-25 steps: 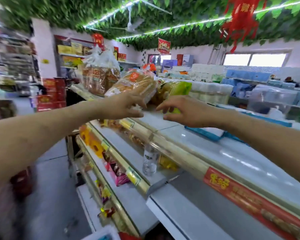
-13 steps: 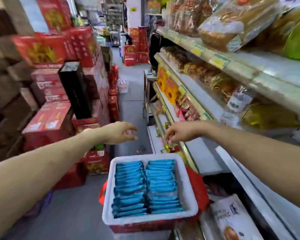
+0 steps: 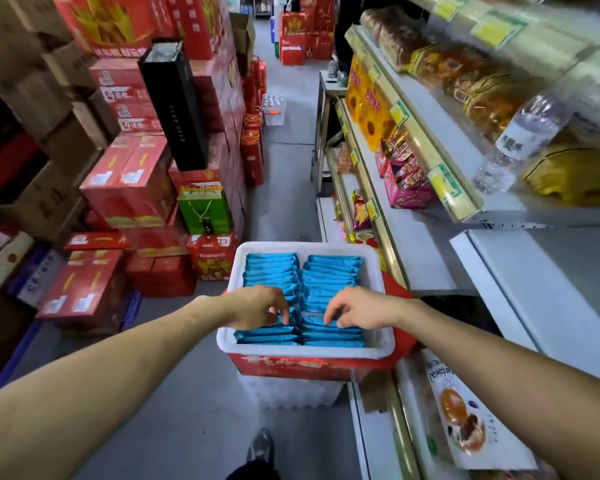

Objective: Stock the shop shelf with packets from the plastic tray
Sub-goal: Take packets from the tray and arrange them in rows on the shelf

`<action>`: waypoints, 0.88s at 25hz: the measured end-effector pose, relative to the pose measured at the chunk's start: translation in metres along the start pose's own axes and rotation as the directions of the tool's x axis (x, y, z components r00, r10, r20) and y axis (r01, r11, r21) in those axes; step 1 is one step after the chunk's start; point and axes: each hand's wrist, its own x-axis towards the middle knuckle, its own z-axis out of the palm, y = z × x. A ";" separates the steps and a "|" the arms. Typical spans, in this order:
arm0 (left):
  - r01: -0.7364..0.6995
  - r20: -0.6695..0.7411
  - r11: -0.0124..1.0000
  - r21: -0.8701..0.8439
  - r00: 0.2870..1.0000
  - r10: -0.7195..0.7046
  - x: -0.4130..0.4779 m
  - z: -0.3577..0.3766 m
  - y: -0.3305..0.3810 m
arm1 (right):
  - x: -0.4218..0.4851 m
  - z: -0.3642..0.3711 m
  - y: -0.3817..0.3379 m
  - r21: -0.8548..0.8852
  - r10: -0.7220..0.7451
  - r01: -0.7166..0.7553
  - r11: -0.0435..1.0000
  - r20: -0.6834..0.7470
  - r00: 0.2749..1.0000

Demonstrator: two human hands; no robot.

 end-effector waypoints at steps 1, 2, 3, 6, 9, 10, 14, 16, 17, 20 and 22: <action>0.008 -0.026 1.000 0.015 1.000 -0.007 -0.001 0.004 -0.001 | -0.001 0.004 0.003 0.002 0.001 -0.001 1.000 -0.025 1.000; 0.024 -0.048 0.999 0.038 0.999 -0.023 -0.002 0.008 -0.002 | -0.002 0.007 0.005 -0.002 0.006 -0.006 1.000 -0.045 0.999; 0.039 -0.067 0.998 0.057 0.997 -0.035 -0.003 0.010 -0.004 | -0.003 0.010 0.006 -0.009 0.007 -0.008 1.000 -0.058 0.998; 0.052 -0.076 0.994 0.101 0.996 -0.045 -0.010 0.012 -0.012 | -0.002 0.017 0.008 -0.001 -0.016 0.016 1.000 -0.081 0.997; 0.018 -0.080 0.990 0.137 0.997 -0.007 -0.013 0.017 -0.016 | 0.001 0.023 0.009 -0.010 -0.021 0.020 1.000 -0.107 0.994; 0.001 -0.081 0.991 0.132 0.997 0.010 -0.013 0.018 -0.016 | 0.003 0.024 0.010 -0.018 -0.021 0.019 1.000 -0.115 0.993; -0.088 -0.066 0.985 0.146 0.993 0.098 -0.009 0.023 -0.016 | 0.007 0.024 0.012 -0.041 -0.032 0.027 0.999 -0.128 0.991; -0.109 -0.051 0.980 0.169 0.992 0.120 -0.007 0.026 -0.018 | 0.009 0.022 0.011 -0.076 -0.030 0.018 0.997 -0.158 0.987; -0.113 -0.046 0.978 0.176 0.991 0.122 -0.005 0.026 -0.020 | 0.009 0.022 0.011 -0.104 -0.033 0.016 0.995 -0.164 0.986; -0.138 -0.005 0.972 0.188 0.990 0.141 -0.001 0.024 -0.025 | 0.010 0.022 0.011 -0.280 -0.095 0.059 0.958 -0.116 0.989; -0.178 0.011 0.961 0.214 0.984 0.180 0.001 0.024 -0.027 | 0.011 0.024 0.009 -0.408 -0.135 0.093 0.908 -0.076 0.988</action>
